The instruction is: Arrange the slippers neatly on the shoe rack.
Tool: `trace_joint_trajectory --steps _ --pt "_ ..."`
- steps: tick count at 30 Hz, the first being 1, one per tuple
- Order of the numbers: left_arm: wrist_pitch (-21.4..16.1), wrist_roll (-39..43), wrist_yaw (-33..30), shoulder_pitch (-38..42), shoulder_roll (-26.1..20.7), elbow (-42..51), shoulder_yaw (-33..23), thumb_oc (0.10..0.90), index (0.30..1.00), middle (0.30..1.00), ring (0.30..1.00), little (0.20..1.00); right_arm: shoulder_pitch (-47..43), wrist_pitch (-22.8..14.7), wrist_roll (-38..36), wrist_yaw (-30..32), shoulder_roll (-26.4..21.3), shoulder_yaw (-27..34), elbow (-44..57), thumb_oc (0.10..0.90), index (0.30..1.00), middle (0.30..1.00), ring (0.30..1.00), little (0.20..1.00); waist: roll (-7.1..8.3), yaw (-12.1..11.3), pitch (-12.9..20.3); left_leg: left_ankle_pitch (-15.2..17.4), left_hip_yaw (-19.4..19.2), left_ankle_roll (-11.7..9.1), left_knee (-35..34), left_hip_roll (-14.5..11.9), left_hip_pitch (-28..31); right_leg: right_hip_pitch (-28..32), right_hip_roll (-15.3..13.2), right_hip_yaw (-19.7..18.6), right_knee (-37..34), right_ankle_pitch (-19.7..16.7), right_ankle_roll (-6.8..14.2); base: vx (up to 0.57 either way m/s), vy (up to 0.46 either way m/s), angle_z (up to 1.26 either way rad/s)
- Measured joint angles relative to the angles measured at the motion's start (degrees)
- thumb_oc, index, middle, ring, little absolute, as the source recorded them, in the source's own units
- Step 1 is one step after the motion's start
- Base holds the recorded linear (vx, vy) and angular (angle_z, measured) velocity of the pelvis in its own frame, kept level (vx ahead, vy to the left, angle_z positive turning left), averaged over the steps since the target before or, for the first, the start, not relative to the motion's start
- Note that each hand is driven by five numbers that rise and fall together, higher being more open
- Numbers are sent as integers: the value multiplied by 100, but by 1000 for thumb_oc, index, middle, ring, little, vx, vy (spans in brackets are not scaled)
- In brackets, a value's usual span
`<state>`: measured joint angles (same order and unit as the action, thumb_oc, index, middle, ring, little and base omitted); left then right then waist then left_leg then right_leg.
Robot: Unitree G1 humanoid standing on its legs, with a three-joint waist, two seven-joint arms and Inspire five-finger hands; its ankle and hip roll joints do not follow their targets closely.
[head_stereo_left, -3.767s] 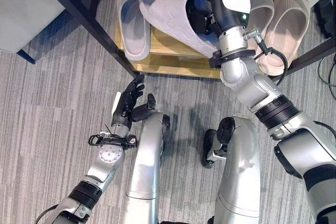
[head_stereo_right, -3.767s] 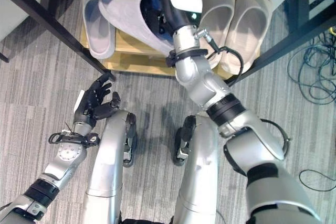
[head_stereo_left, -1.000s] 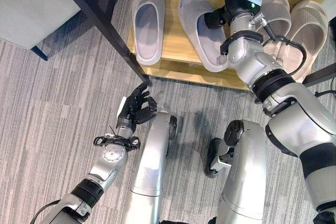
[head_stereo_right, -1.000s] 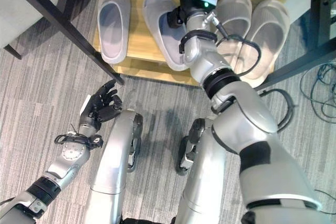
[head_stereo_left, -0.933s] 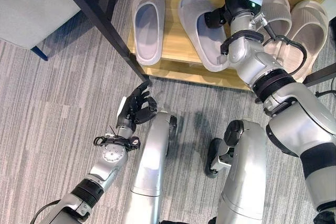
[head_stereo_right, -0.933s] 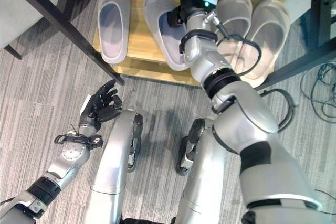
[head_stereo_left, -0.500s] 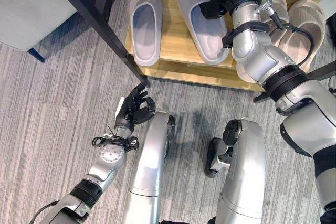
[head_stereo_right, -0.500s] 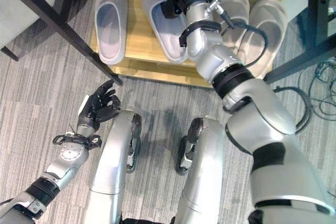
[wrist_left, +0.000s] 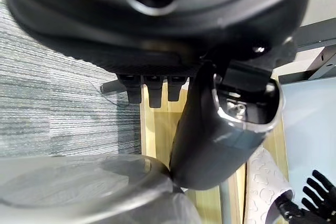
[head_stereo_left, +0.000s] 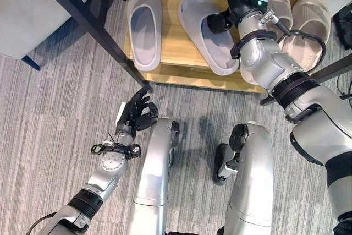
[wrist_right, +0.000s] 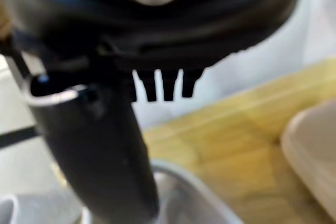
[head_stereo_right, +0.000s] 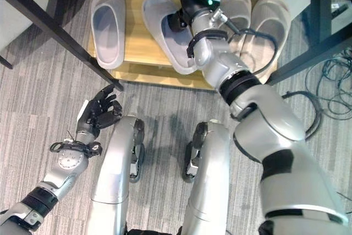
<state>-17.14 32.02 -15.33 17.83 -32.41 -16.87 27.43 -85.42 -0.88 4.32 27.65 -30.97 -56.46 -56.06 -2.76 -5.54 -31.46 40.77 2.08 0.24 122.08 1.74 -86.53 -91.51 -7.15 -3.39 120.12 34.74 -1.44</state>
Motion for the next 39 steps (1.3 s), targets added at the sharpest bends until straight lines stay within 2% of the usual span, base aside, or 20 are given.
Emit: trace_joint_trajectory --steps 10,12,16,20,24,32,35,39 --pt "-2 0 -1 -11 -1 -3 -22 800 900 900 900 900 3 -13 10 -134 -69 -175 197 800 900 900 900 900 0 8 0 -1 -9 -2 -12 3 5 -4 -5 -5 -1 0 -1 0 0 0" --pt "2 -1 2 -13 -1 2 -38 800 900 900 900 900 26 -45 20 -138 -236 -168 495 800 900 900 900 900 3 13 -1 -1 -8 -2 -11 2 7 -2 -5 -4 -3 0 0 0 0 0" --pt "1 -5 8 -102 -18 48 -89 800 900 900 900 900 254 -147 179 -165 -944 -164 1739 800 900 900 900 900 14 44 -3 8 1 -10 18 -11 8 11 5 7 -8 -1 -3 -6 9 -2" --pt "1 -11 -2 -264 -88 133 -208 800 900 900 900 900 453 -243 270 -222 -1385 -163 2616 800 900 900 900 900 33 100 -11 104 72 18 151 -135 16 21 104 96 -4 -23 -33 -11 24 -18" --pt "0 -13 4 -397 -190 182 -322 800 900 900 900 900 541 -304 338 -301 -1510 -163 2837 800 900 900 900 900 34 193 -12 126 60 24 213 -189 32 33 101 137 -8 -56 -31 -15 45 -9" --pt "5 -45 9 -498 -228 232 -375 800 900 900 900 900 653 -393 106 -488 -1685 -135 3103 800 900 900 900 900 32 196 -12 225 116 35 307 -300 48 33 187 169 -4 -84 -16 -16 22 -8" --pt "4 -62 13 -508 -227 244 -387 800 900 900 900 900 1004 -488 -143 -493 -1740 154 3440 800 900 900 900 900 32 183 -13 225 108 37 306 -299 49 33 185 160 -3 -83 -14 -11 4 0" --pt "6 -64 7 -543 -227 239 -405 800 900 900 900 900 1555 -603 -583 -483 -1570 590 3486 800 900 900 900 900 31 219 -12 226 92 38 302 -304 69 41 188 147 -3 -83 -13 -9 2 0"
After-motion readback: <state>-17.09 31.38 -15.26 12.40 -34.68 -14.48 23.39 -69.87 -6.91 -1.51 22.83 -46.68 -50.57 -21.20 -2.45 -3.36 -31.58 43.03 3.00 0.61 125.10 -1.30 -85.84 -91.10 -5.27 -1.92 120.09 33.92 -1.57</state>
